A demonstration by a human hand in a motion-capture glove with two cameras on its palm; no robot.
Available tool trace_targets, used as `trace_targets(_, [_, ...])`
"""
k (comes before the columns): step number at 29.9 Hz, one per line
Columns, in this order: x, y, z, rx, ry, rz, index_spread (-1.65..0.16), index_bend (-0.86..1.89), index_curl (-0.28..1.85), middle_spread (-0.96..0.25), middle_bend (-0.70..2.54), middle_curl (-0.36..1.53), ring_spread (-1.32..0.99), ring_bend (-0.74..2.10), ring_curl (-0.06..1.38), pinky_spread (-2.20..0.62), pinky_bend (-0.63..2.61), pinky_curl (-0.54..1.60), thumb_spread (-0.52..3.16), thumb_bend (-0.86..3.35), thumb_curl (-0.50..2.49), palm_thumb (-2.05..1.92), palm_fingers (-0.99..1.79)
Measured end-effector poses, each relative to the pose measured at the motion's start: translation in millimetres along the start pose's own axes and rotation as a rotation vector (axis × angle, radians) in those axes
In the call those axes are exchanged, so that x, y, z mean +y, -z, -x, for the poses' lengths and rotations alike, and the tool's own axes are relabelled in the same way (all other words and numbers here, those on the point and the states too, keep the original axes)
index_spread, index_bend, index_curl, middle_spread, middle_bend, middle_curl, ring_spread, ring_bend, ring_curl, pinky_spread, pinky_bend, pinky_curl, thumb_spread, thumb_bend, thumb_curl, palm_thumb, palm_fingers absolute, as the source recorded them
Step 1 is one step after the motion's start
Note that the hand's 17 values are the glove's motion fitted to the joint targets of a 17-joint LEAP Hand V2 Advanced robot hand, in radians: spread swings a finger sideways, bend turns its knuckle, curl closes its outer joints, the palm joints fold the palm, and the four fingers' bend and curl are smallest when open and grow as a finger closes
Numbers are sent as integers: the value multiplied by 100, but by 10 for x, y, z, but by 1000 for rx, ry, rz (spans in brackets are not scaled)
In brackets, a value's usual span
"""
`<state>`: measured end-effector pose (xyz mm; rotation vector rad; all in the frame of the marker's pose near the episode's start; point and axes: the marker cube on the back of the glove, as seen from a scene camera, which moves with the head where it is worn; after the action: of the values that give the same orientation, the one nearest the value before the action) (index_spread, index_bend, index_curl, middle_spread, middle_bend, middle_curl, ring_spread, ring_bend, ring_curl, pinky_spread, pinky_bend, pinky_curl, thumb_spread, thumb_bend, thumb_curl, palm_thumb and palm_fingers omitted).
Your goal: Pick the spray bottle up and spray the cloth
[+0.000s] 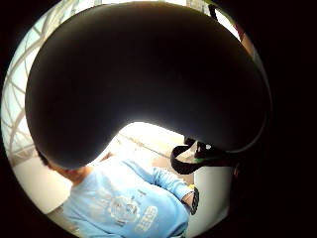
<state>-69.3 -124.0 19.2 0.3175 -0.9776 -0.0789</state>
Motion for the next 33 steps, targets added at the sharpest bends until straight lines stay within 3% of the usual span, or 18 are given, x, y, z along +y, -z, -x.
trace_targets(12, [140, 138, 64, 53, -18, 10, -24, 10, 42, -11, 37, 48, -7, 42, 40, 24, 17, 24, 111, -2, 49, 84, 96])
trace_targets(25, [1218, 1192, 372, 371, -71, -49, -27, 10, 32, -10, 36, 47, -6, 40, 38, 22, 19, 28, 114, -2, 45, 78, 86])
trace_targets(33, [1644, 1708, 446, 443, -114, -153, -27, 12, 31, -9, 35, 46, -5, 38, 38, 21, 19, 29, 115, -2, 44, 77, 86])
